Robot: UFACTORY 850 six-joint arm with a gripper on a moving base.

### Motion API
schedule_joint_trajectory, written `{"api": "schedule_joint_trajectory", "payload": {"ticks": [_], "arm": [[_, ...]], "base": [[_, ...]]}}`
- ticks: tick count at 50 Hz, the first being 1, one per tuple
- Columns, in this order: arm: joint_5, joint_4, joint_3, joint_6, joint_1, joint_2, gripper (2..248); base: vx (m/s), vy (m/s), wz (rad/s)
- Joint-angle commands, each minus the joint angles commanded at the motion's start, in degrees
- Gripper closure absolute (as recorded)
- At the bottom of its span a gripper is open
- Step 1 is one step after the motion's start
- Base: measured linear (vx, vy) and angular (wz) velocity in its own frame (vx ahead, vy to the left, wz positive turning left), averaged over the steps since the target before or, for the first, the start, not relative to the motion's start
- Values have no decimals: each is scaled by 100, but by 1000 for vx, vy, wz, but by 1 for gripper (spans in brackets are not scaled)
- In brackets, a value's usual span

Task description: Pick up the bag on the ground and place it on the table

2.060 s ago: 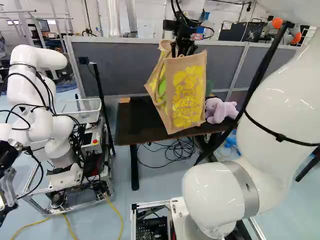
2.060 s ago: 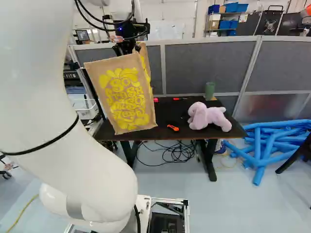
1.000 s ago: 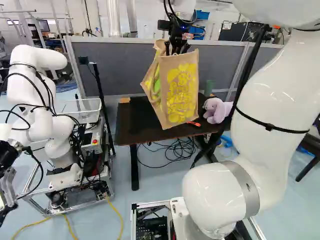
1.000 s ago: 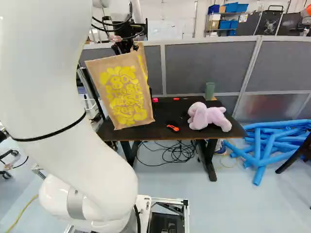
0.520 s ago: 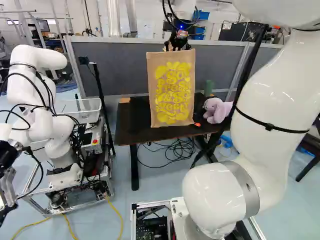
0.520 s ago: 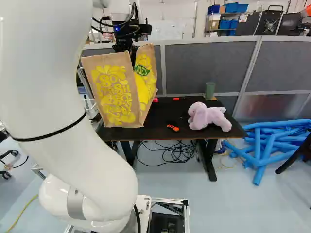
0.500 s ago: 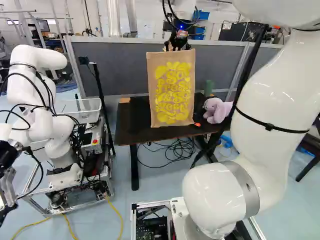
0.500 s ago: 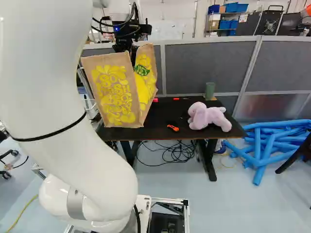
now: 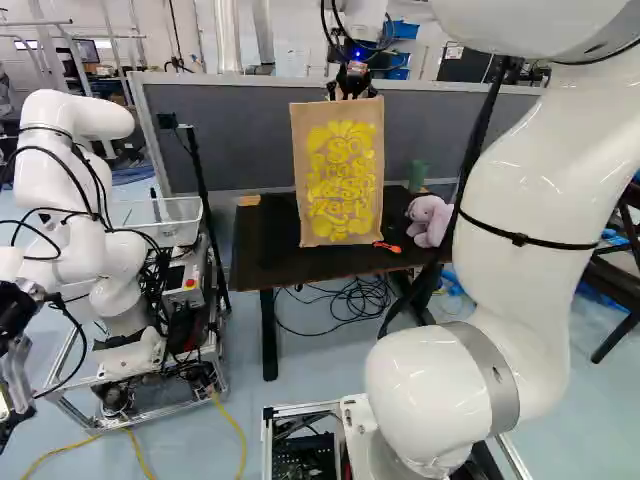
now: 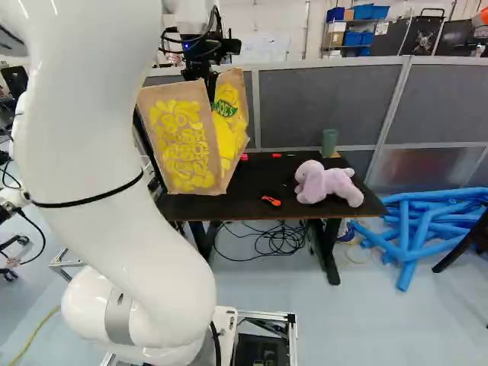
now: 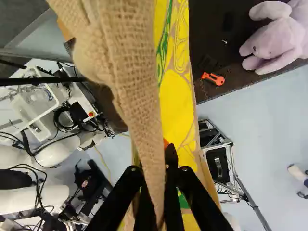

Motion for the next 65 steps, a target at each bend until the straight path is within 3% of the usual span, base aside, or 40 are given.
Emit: {"api": "schedule_joint_trajectory", "payload": {"ticks": [32, 49, 65], "arm": [[0, 0, -175, 1846, -7, -152, 229], [0, 0, -174, 1964, -7, -191, 229], [0, 0, -368, 1964, -52, -598, 229]], "base": [[0, 0, 0], [0, 0, 0], [0, 0, 0]]}}
